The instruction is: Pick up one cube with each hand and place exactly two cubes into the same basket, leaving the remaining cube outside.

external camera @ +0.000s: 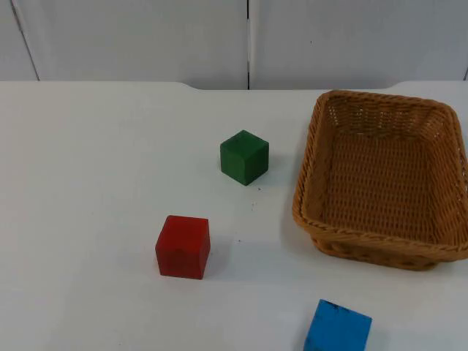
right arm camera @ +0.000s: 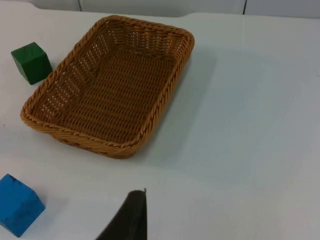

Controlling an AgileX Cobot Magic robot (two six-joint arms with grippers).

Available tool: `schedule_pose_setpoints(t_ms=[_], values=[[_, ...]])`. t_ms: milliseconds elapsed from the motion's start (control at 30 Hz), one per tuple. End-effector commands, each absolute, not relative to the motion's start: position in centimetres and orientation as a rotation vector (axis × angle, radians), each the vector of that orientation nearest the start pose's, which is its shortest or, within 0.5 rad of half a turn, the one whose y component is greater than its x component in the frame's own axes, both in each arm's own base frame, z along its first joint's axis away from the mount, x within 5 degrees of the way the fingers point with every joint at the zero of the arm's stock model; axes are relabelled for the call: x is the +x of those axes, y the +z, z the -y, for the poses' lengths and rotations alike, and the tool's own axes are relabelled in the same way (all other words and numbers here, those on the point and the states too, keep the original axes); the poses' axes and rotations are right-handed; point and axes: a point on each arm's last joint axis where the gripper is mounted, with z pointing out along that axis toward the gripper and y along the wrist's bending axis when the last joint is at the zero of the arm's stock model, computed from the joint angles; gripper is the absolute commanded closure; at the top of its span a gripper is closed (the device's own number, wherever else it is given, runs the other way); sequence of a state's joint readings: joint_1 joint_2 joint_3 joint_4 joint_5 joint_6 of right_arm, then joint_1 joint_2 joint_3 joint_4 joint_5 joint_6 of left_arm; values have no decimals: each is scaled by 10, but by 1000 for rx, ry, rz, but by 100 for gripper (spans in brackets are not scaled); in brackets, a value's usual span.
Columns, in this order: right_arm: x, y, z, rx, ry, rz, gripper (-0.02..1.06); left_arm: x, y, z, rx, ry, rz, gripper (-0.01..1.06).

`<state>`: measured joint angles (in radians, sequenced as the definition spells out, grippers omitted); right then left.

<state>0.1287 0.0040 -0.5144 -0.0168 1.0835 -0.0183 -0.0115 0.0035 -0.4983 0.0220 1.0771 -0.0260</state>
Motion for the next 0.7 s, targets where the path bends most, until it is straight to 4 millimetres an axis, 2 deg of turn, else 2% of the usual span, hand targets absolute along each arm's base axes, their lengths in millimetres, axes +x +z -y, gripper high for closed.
schedule_pose_setpoints(t_ms=[0, 233, 333, 667], values=[[-7, 281, 2, -165, 31, -2033, -1, -5, 275, -1, -18, -3, -2061, 0], [-8, 285, 2, -168, 29, -2024, -1, -9, 288, -1, -18, -4, -2001, 0], [-2, 294, 2, -170, 29, -2044, -1, -11, 294, -1, -18, -5, -1970, 0], [23, 326, -2, -174, 27, -2049, -1, 12, 307, -1, -14, -8, -2047, 0]])
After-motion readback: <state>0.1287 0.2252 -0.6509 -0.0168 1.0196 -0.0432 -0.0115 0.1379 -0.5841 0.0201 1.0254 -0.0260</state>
